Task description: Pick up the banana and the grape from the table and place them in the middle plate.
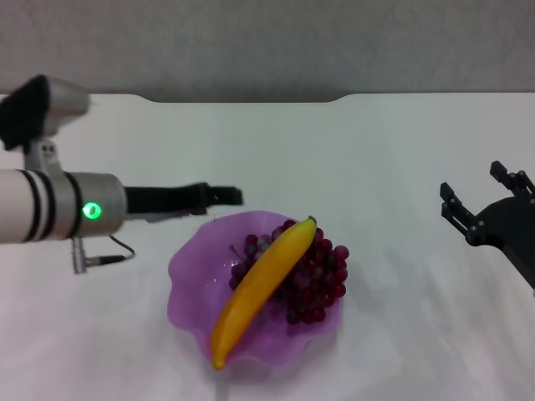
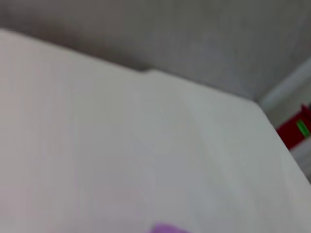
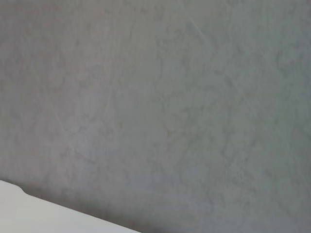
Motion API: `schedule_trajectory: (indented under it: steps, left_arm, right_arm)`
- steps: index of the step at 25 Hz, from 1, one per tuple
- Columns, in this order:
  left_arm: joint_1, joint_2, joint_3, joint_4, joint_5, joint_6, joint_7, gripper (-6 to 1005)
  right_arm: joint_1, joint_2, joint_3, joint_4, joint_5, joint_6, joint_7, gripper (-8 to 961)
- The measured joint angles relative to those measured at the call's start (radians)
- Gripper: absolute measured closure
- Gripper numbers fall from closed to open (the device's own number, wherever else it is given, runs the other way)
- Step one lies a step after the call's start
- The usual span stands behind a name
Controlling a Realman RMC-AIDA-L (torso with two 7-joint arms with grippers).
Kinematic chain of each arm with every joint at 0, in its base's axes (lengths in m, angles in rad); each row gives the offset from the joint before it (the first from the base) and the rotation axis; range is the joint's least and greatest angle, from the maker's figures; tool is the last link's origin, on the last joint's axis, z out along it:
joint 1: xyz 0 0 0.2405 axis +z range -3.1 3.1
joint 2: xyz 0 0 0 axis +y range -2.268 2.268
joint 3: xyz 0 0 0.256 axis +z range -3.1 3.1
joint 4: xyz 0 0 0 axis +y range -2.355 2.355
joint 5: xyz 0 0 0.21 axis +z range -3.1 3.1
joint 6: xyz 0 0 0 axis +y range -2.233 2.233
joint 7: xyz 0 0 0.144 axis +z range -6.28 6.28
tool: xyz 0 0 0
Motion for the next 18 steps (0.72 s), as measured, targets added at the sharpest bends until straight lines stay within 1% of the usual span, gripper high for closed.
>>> schedule_trajectory:
  steps: [2,6,9,10,11,12,13,14,16,18]
  left_arm:
    - [0.013,-0.003,-0.036,0.0,-0.01,0.03,0.05,281]
    - [0.046,-0.001,-0.069,-0.013,-0.022,0.134,0.129,282]
    - [0.071,-0.004,-0.07,-0.036,-0.057,0.226,0.23,284]
    - [0.085,-0.005,-0.052,-0.068,-0.116,0.303,0.315,284]
    - [0.085,-0.005,-0.052,-0.068,-0.116,0.303,0.315,285]
    - [0.089,-0.006,-0.044,-0.094,-0.149,0.344,0.355,285]
    - [0.092,-0.006,-0.033,-0.151,-0.215,0.413,0.434,285]
    - [0.09,-0.006,-0.029,-0.19,-0.257,0.454,0.493,286]
    - [0.079,-0.005,-0.03,-0.276,-0.364,0.512,0.642,287]
    - [0.072,-0.004,-0.035,-0.331,-0.477,0.553,0.782,287]
  right_arm:
    - [0.002,0.0,-0.003,0.005,-0.001,-0.001,0.0,135]
    - [0.003,0.0,-0.002,0.019,-0.002,-0.005,0.002,135]
    - [-0.003,0.002,0.006,0.024,0.001,-0.007,0.014,135]
    - [-0.004,0.003,0.007,0.024,0.001,-0.007,0.023,135]
    - [-0.004,0.003,0.001,0.026,0.001,-0.005,0.053,135]
    - [-0.005,0.003,-0.003,0.027,0.0,-0.003,0.066,135]
    - [-0.005,0.003,-0.003,0.027,0.0,-0.003,0.066,135]
    - [-0.005,0.003,-0.006,0.029,-0.002,-0.002,0.074,135]
    - [-0.005,0.003,-0.008,0.029,-0.002,-0.005,0.077,135]
    - [-0.004,0.003,-0.008,0.03,0.0,-0.009,0.076,135]
